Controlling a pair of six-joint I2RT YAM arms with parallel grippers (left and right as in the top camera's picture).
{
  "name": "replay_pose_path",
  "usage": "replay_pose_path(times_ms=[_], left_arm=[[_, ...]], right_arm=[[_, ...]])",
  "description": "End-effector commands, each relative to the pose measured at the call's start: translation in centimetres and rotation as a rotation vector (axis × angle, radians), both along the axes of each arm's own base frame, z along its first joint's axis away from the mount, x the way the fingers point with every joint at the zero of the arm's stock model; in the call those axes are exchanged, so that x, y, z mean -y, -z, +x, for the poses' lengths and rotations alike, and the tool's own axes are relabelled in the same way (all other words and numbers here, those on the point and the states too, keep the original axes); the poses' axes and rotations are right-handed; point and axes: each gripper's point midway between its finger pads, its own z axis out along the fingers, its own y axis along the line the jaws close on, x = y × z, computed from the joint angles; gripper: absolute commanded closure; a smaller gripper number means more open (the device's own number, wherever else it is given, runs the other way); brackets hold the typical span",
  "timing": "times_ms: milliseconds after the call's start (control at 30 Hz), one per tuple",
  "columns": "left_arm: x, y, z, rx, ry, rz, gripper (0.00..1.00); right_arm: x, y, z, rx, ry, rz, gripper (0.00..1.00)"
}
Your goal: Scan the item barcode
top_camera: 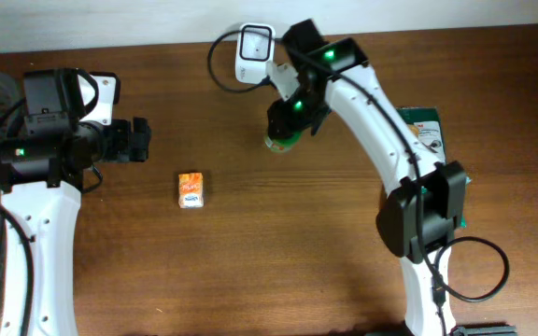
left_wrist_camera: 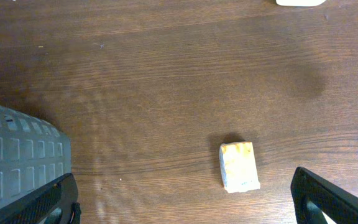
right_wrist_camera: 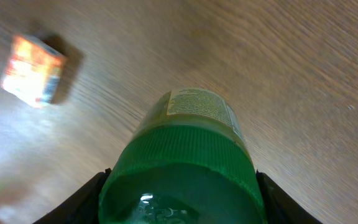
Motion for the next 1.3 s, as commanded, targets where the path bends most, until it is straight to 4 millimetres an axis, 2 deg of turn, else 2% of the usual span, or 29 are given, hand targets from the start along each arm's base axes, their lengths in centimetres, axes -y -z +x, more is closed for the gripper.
replay_pose_path(times_ms=[0, 100, 367, 500, 600, 633, 867, 1000, 1133, 1267], left_arm=[[-0.2, -0.4, 0.1, 0.01, 0.007, 0.013, 0.01], [-0.2, -0.4, 0.1, 0.01, 0.007, 0.013, 0.01], [-0.2, -0.4, 0.1, 0.01, 0.007, 0.013, 0.01], [-0.2, -0.4, 0.1, 0.01, 0.007, 0.013, 0.01], [-0.2, -0.4, 0.1, 0.01, 0.007, 0.013, 0.01], [-0.2, -0.4, 0.1, 0.01, 0.007, 0.013, 0.01], [-0.2, -0.4, 0.1, 0.01, 0.007, 0.013, 0.01], [-0.2, -0.4, 0.1, 0.01, 0.007, 0.013, 0.01], [-0.2, -0.4, 0.1, 0.01, 0.006, 0.013, 0.01], [-0.2, -0.4, 0.1, 0.01, 0.007, 0.013, 0.01]], right_arm=[[0.9, 0.9, -0.6, 0.041, -0.009, -0.178, 0.5], [0.7, 2.5, -1.5, 0.022, -0.04, -0.268, 0.49], [0.6, 5.8, -2.4, -0.063, -0.063, -0.312, 0.48], [0.7, 6.2, -2.5, -0.077, -0.064, -0.32, 0.39], [0.8, 6.2, -2.5, -0.074, -0.072, -0.325, 0.27], [0.8, 6.2, -2.5, -0.072, -0.075, -0.328, 0.2], [0.6, 7.3, -2.6, -0.086, -0.155, -0.329, 0.12], [0.8, 8.5, -2.5, -0.108, -0.157, -0.329, 0.14], [0.8, 8.5, -2.3, -0.109, -0.151, -0.319, 0.28], [-0.2, 8.5, -2.2, -0.107, -0.154, -0.264, 0.44]])
